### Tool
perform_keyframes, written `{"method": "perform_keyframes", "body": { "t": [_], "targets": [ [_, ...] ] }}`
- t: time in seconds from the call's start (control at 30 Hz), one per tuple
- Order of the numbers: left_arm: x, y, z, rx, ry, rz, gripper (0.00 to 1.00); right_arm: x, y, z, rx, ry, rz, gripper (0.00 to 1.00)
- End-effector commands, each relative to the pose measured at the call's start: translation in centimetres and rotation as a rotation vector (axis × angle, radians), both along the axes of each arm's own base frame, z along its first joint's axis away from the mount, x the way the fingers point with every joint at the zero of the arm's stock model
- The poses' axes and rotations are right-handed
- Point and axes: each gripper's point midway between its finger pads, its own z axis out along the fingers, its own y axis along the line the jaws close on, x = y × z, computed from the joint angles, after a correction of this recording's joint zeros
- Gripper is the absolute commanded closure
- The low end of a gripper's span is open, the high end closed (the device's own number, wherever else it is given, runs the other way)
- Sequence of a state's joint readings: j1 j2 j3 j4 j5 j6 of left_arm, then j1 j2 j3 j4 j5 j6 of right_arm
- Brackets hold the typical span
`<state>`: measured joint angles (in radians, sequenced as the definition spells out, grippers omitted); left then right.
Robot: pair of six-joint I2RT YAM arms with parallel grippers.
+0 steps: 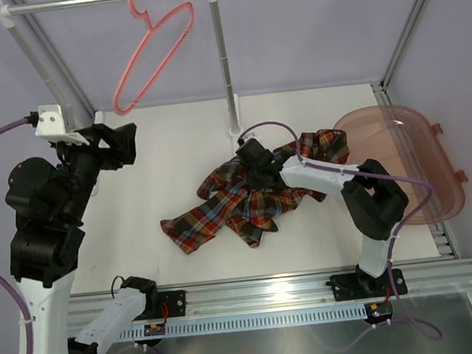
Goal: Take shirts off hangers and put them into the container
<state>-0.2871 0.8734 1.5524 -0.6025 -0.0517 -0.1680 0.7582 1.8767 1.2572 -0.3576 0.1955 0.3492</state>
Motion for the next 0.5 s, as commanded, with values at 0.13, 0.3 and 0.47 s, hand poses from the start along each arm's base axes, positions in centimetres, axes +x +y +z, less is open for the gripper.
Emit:
{"method": "perform_keyframes", "body": {
  "t": [0.13,0.3,0.47],
  "targets": [
    [-3.9,-2.2,-3.2,-0.088,0.024,-0.165,0.29,3.0,-6.7,31.7,0.127,-0.696,-0.155,1.00],
    [-5.5,-3.6,-4.8,-0.162,0.033,-0.261,0.32,0.3,-16.7,47.9,0.206,-1.024,-0.294,1.00],
    [-6.4,-6.6,-6.1,-0.190,0.043,-0.444,0.34,-2.0,-24.3,55.0,0.051,-1.253,-0.451,1.00]
  ]
}}
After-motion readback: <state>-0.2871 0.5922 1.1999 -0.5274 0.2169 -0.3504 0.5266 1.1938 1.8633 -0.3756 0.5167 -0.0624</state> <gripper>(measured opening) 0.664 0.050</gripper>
